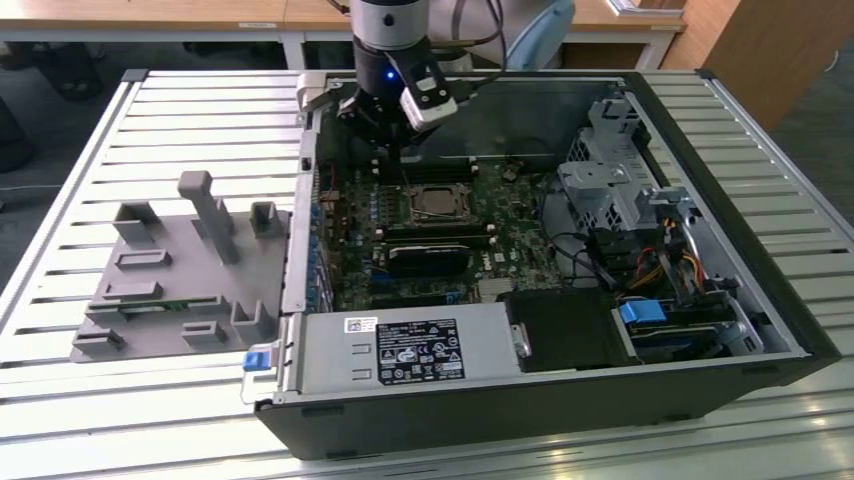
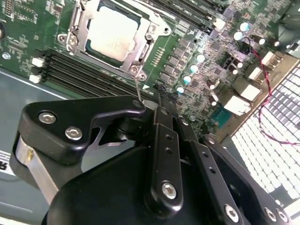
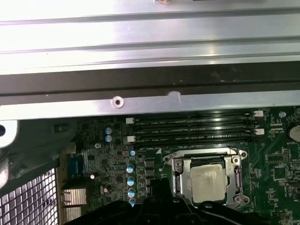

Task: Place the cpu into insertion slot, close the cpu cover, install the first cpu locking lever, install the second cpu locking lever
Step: 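Install the first cpu locking lever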

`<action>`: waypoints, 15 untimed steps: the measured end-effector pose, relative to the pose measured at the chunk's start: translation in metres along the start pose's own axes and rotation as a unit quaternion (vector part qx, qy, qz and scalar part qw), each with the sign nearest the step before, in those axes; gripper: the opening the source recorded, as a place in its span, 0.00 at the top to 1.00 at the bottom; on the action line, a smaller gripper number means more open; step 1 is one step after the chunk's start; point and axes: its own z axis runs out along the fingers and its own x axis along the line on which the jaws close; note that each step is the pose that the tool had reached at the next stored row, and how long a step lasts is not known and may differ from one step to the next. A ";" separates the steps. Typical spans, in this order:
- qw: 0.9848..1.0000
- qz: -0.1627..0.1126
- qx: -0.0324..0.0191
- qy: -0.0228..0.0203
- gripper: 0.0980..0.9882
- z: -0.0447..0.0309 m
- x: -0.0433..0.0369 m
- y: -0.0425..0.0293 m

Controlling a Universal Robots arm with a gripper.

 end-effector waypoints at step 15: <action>1.000 0.000 0.000 0.000 0.99 0.0013 0.0094 0.0068</action>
